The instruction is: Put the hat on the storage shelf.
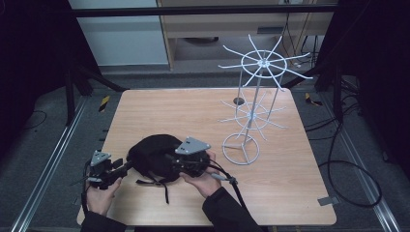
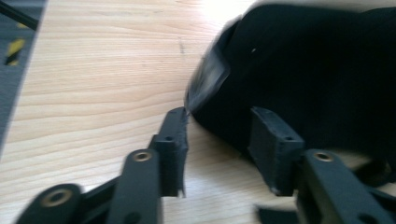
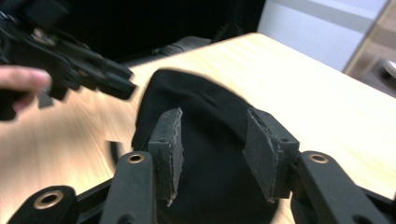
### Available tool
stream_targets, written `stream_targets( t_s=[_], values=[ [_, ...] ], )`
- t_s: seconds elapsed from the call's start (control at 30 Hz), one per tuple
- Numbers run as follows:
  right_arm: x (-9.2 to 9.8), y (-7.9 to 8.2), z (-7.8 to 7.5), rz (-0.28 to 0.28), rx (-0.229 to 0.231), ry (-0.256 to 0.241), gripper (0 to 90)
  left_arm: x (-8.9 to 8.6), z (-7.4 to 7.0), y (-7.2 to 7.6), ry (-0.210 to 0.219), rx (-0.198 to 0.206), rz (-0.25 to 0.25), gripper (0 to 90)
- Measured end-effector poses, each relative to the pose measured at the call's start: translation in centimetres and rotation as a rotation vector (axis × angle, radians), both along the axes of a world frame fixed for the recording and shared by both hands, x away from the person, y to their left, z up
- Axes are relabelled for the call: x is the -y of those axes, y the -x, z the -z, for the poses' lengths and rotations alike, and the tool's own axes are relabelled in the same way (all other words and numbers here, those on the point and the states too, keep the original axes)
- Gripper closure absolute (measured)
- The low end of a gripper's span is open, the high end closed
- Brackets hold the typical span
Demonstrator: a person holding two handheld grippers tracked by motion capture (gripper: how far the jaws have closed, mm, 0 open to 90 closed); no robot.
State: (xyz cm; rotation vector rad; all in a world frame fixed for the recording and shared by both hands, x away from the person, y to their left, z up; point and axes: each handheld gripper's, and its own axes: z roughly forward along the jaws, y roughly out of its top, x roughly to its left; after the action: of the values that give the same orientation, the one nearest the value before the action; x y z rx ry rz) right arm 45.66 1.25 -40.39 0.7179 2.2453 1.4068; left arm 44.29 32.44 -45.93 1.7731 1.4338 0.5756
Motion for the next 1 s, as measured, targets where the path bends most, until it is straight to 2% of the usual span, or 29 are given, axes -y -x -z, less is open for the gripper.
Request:
stream_targets(
  t_s=[0.07, 0.13, 0.17, 0.23, 0.27, 0.3, 0.37, 0.4, 0.43, 0.47, 0.5, 0.53, 0.63, 0.7, 0.8, 0.83, 0.87, 0.93, 1.0],
  values=[
    [0.5, 0.0, 0.1, 0.006, -0.002, -0.002, 55.3, -0.1, -0.1, 0.1, 0.001, 0.004, -0.009, 45.8],
    [2.1, 0.1, 0.3, 0.026, -0.010, 0.002, 54.3, -0.2, -0.4, 0.3, -0.011, 0.023, -0.010, 44.2],
    [3.5, 0.2, 0.3, 0.042, -0.010, 0.003, 53.6, -0.2, -1.1, 0.5, -0.007, 0.063, 0.004, 42.4],
    [4.7, 0.4, 0.3, 0.052, -0.012, -0.008, 53.1, 0.0, -1.8, 0.7, -0.001, 0.093, 0.032, 41.0],
    [5.4, 0.6, 0.3, 0.057, -0.016, -0.012, 52.7, 0.0, -1.8, 0.7, -0.001, 0.093, 0.032, 40.2],
    [6.2, 0.8, 0.3, 0.063, -0.018, -0.012, 52.3, 0.3, -2.9, 0.8, 0.003, 0.132, 0.085, 39.4],
    [7.5, 1.3, 0.3, 0.077, -0.016, -0.006, 51.5, 0.6, -3.9, 0.9, 0.009, 0.164, 0.134, 38.3],
    [7.5, 1.3, 0.3, 0.077, -0.016, -0.006, 51.5, 0.6, -3.9, 0.9, 0.009, 0.164, 0.134, 38.3],
    [8.2, 1.5, 0.4, 0.081, -0.015, -0.008, 51.2, 0.9, -4.3, 0.9, 0.005, 0.179, 0.154, 38.3],
    [9.5, 2.0, 0.6, 0.100, -0.013, -0.008, 50.5, 1.3, -4.9, 0.7, -0.004, 0.193, 0.199, 38.0],
    [10.0, 2.1, 0.7, 0.103, -0.010, -0.008, 50.1, 1.6, -5.1, 0.4, -0.008, 0.194, 0.234, 37.7],
    [10.0, 2.1, 0.7, 0.103, -0.010, -0.008, 50.1, 1.6, -5.1, 0.4, -0.008, 0.194, 0.234, 37.5],
    [12.1, 2.8, 1.2, 0.127, -0.018, -0.011, 49.2, 2.3, -5.1, -0.2, -0.056, 0.192, 0.284, 38.2],
    [13.4, 3.2, 1.5, 0.148, -0.023, -0.015, 49.1, 3.0, -4.8, -0.9, -0.078, 0.170, 0.318, 38.3],
    [16.0, 3.8, 2.2, 0.184, -0.032, -0.016, 49.1, 4.0, -4.3, -2.0, -0.105, 0.141, 0.349, 39.6],
    [16.0, 3.8, 2.2, 0.184, -0.032, -0.016, 49.1, 4.0, -4.3, -2.0, -0.105, 0.141, 0.349, 39.6],
    [17.2, 4.1, 2.5, 0.202, -0.035, -0.017, 49.1, 4.5, -4.2, -2.4, -0.125, 0.132, 0.364, 39.6],
    [17.6, 4.1, 2.6, 0.209, -0.037, -0.018, 49.1, 4.8, -4.1, -2.7, -0.134, 0.127, 0.376, 39.8],
    [18.9, 4.3, 3.1, 0.230, -0.048, -0.015, 49.1, 5.2, -4.0, -3.1, -0.145, 0.113, 0.398, 39.8]
  ],
)
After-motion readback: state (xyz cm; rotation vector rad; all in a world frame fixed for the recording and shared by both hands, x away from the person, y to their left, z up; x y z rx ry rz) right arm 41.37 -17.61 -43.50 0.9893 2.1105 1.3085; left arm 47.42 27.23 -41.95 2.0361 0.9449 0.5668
